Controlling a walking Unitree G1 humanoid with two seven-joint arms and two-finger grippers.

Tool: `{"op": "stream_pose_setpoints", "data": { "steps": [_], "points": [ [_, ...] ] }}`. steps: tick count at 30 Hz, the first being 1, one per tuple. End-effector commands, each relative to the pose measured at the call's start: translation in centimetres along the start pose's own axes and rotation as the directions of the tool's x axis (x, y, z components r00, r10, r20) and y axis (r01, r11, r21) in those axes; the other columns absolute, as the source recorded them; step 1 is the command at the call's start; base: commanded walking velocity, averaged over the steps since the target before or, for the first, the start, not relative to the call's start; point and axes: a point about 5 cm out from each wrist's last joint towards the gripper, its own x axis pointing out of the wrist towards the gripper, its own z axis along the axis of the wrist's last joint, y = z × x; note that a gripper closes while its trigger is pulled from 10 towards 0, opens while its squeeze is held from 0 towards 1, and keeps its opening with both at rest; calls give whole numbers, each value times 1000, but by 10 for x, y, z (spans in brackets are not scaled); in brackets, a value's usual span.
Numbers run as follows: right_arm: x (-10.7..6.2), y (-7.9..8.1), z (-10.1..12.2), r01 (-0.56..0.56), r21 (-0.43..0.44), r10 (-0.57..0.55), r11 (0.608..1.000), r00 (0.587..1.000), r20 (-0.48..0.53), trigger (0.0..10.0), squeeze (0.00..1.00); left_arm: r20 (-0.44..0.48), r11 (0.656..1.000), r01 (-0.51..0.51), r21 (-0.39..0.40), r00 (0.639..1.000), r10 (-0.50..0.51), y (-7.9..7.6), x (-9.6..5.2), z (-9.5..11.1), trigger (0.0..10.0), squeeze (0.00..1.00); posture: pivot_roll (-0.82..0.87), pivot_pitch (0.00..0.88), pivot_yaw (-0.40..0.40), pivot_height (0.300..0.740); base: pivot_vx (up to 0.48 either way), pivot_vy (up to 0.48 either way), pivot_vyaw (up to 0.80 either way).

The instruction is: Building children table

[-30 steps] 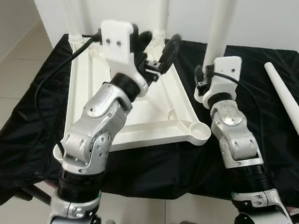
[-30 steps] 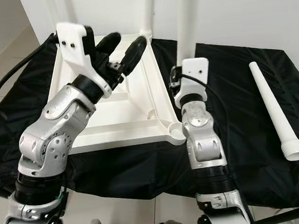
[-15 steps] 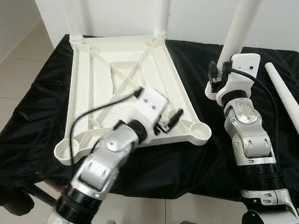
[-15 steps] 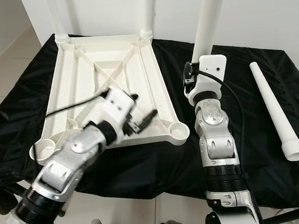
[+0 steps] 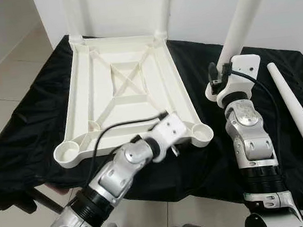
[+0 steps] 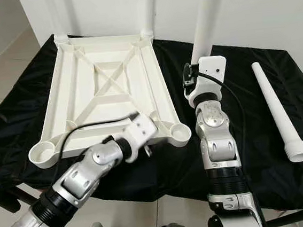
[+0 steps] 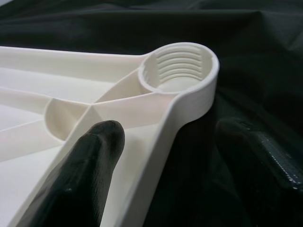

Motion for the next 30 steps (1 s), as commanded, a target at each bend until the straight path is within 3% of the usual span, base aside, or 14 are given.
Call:
{"op": "stream_pose_setpoints", "data": {
  "steps": [1,6,18,29,30],
  "points": [
    [1,-2,2,5,-1,-5,1000,1000,16,10000,0,-15,999,33,13,999,-33,-4,4,-3,10000,0,45,14,-70,740,0,0,0],
    [0,-2,2,7,-2,-7,1000,1000,17,10000,0,-35,999,45,31,998,-44,-6,10,-5,10000,0,40,17,-68,740,0,0,0],
    [-1,-3,2,18,-8,-18,1000,1000,17,10000,0,-62,999,9,33,998,-7,7,18,-4,10000,0,36,18,-62,740,0,0,0],
    [-1,-3,2,18,-7,-18,1000,1000,21,10000,0,-176,1000,20,20,984,-16,14,17,-22,10000,0,30,7,-57,740,0,0,0],
    [-1,-3,2,18,-8,-18,1000,1000,21,10000,0,-192,999,34,12,981,-31,13,16,-25,7412,0,31,5,-58,740,0,0,0]
  ]
}}
